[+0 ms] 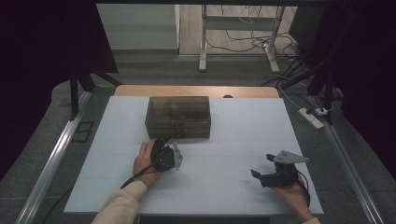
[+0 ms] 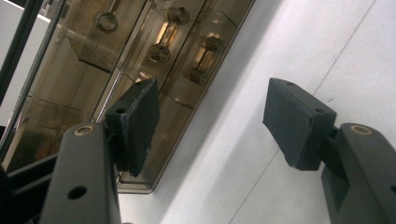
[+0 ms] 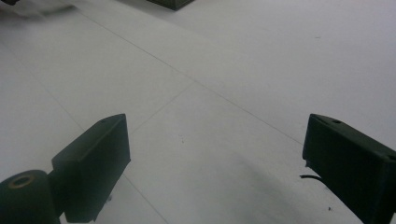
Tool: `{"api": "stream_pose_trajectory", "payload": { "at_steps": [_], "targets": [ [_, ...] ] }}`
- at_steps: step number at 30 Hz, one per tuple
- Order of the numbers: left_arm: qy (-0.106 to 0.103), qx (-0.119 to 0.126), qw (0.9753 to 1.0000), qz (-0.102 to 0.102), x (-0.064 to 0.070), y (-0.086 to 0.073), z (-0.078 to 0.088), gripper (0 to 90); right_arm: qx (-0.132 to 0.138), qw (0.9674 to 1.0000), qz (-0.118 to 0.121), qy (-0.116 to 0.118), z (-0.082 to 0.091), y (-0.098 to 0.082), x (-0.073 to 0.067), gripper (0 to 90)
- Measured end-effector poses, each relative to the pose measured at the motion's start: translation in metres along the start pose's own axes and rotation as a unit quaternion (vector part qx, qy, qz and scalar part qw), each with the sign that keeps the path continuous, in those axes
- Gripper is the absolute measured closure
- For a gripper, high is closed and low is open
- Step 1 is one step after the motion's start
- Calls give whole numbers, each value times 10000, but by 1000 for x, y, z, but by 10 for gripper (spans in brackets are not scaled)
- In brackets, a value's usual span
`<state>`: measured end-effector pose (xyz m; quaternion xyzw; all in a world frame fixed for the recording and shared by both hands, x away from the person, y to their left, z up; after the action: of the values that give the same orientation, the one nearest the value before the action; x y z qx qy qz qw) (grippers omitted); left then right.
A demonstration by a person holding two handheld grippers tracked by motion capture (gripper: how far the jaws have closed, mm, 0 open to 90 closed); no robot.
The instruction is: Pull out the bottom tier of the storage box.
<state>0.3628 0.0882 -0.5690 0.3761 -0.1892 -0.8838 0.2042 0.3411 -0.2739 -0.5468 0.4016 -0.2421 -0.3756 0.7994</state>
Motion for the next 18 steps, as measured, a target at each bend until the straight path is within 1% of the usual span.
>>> {"api": "stream_pose_trajectory", "payload": {
  "at_steps": [7, 11, 18],
  "targets": [
    [37, -6, 10000, -20, 0, 2, -2, 356, -5, 10000, 0, 4, 0, 0, 0, 73],
    [55, 0, 10000, 6, 0, 2, -4, 358, -5, 10000, -3, -4, 0, 0, 0, 73],
    [59, -27, 10000, -36, 0, 3, -6, 373, -22, 10000, 13, 3, 0, 0, 0, 73]
  ]
}}
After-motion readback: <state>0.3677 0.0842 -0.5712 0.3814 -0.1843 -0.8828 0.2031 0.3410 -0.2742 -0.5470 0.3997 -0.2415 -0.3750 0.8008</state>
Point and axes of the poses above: each handheld gripper's, and its own axes: z roughly backward along the jaws, y roughly out of its top, x roughly to its right, the point moved 6 cm from there along -z, roughly forward along the jaws, and after that the axes turned 9 degrees about -y, right-handed, at the moved point
